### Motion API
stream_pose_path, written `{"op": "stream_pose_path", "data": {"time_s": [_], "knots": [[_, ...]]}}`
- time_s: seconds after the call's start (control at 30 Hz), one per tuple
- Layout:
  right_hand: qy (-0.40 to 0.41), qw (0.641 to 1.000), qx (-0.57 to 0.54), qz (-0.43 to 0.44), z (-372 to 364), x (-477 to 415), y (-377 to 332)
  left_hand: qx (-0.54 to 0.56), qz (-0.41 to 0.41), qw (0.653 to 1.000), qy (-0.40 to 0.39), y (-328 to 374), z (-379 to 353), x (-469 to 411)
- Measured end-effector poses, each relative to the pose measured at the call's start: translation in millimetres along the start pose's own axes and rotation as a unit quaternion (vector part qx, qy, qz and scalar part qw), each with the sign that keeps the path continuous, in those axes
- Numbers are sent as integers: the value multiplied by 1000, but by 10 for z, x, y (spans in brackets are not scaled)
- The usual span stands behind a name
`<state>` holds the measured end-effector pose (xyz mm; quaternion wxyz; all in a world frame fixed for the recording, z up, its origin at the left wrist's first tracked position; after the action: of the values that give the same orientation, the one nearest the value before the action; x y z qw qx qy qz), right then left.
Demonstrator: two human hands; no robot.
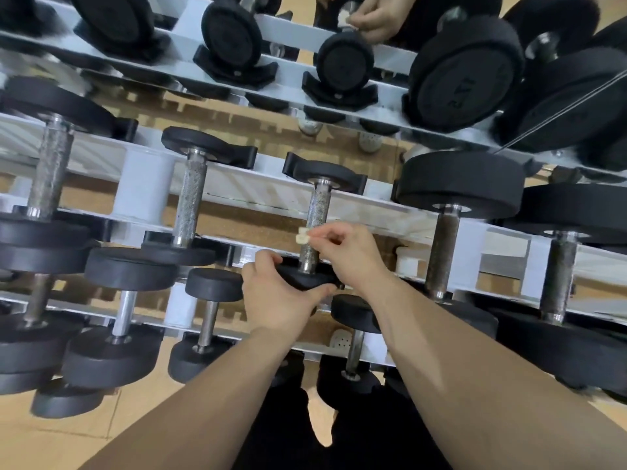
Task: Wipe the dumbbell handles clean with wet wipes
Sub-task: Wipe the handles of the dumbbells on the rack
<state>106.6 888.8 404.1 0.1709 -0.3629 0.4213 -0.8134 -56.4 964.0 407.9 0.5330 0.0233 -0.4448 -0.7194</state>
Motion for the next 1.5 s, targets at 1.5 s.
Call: {"op": "stream_pose_path", "data": {"time_s": [1.5], "knots": [[33,996,43,65,-205,176,-123,210,47,968,-129,-401,144,-261]]}}
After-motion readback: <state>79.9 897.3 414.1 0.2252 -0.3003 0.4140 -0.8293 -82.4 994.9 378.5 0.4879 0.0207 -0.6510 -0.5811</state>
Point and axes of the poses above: each hand's wrist, its own x-axis away from the middle knuckle, its own z-axis out of the back of the hand, y = z × x, the point moved 10 cm from there along -x, towards the middle knuckle, and after that the axes turned 1 degree about -z, right-handed, at the moved point
